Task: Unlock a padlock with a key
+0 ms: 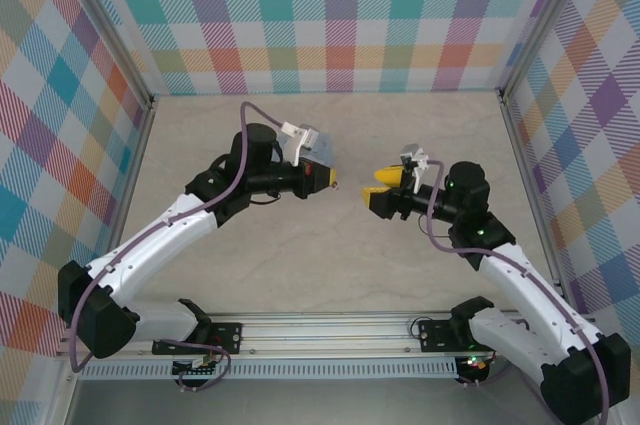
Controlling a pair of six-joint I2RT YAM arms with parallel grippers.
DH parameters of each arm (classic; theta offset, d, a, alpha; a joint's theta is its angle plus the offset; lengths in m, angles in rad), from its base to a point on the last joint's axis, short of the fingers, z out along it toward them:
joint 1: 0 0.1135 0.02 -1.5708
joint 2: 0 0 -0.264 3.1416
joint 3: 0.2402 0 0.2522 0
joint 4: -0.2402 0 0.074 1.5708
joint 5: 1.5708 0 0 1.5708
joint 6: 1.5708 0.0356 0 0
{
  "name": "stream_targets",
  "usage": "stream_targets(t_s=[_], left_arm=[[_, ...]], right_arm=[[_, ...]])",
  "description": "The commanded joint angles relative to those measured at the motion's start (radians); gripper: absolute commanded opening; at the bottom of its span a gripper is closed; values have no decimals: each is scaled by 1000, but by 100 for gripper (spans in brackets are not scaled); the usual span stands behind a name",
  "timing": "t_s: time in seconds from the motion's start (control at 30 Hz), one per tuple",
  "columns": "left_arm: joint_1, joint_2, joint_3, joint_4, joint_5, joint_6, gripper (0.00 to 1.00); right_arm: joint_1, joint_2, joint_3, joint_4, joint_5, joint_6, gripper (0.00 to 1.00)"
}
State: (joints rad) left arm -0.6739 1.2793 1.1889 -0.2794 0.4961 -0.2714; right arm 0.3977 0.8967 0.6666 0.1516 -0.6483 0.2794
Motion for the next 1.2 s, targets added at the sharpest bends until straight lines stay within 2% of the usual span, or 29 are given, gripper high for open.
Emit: stream_targets(t_s=[0.0,0.13,0.33,0.73,1.17], left_arm=[[-12,-9,55,-158,95,255,0],[-12,9,113,-174,154,304,0],[-11,41,165,-188,188,314,0],[-12,66,200,-203,199,317,0],[-12,73,205,-198,205,307,0]], right_arm=[[-15,49,2,200,-271,248,71],[-13,131,29,322,-360,352,68],[15,189,14,444,-364,409,65],[63,228,22,466,-355,401,58],[87,277,46,471,-349,400,41]])
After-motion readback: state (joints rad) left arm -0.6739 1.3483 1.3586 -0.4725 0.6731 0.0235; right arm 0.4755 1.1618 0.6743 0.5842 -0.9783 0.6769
